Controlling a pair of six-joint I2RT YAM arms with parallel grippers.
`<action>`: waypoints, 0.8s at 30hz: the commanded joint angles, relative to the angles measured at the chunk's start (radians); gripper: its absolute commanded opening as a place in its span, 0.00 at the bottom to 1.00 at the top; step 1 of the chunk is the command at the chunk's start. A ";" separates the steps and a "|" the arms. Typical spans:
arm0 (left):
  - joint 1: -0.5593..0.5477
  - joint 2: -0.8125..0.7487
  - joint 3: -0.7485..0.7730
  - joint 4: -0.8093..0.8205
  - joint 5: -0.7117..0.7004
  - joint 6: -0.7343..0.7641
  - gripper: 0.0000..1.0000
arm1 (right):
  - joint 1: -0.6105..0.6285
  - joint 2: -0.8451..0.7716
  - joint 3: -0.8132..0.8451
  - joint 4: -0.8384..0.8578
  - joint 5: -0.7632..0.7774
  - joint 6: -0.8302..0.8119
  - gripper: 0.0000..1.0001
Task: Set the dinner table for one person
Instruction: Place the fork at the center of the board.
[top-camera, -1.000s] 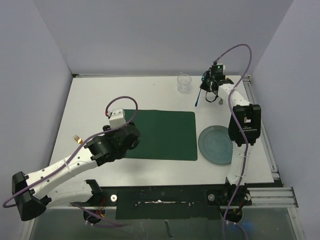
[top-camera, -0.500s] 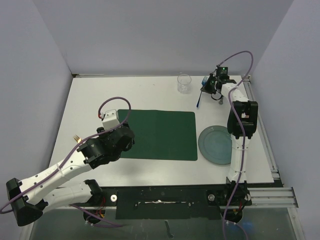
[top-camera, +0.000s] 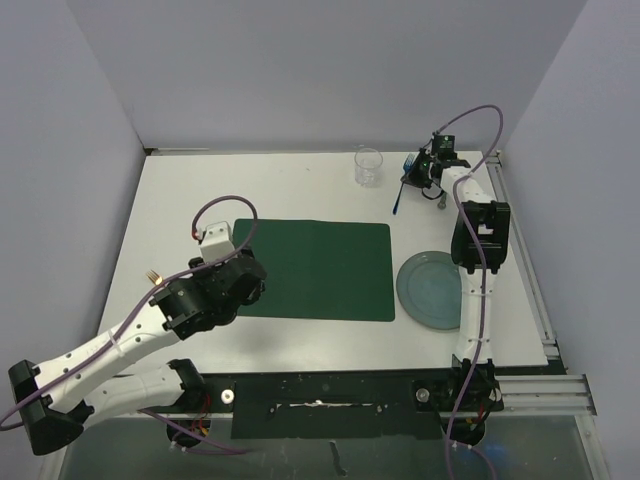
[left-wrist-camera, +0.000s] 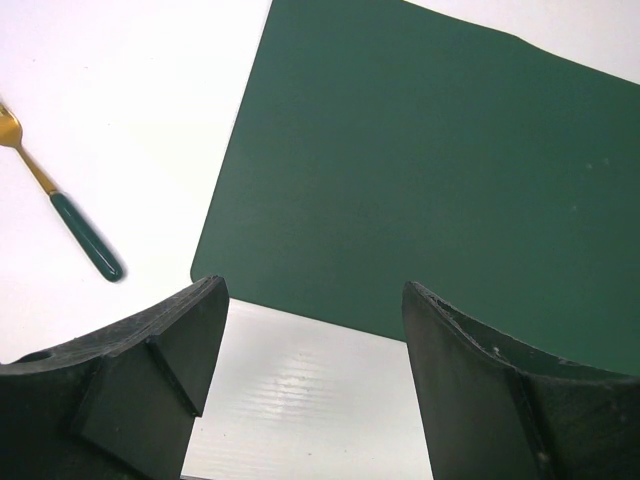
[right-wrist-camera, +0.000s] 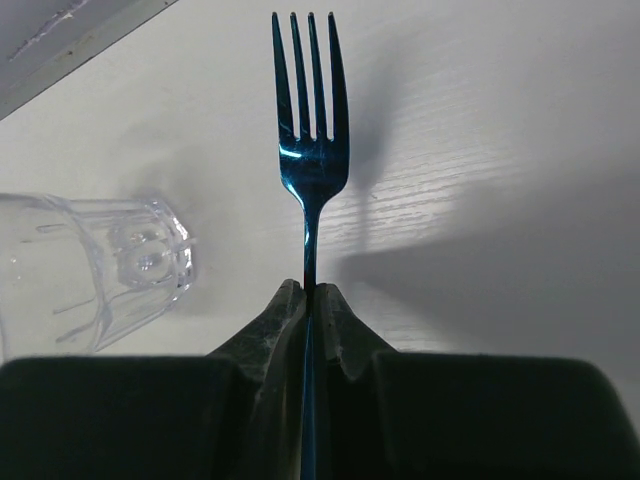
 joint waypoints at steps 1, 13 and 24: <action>0.007 -0.033 0.019 -0.030 -0.029 -0.024 0.70 | -0.006 0.025 0.064 0.012 -0.021 0.021 0.00; 0.009 -0.051 0.012 -0.036 -0.027 -0.027 0.70 | -0.009 0.046 0.042 0.009 -0.026 0.009 0.00; 0.009 -0.051 0.003 -0.020 -0.007 -0.028 0.70 | -0.009 -0.037 -0.008 0.014 -0.058 -0.042 0.30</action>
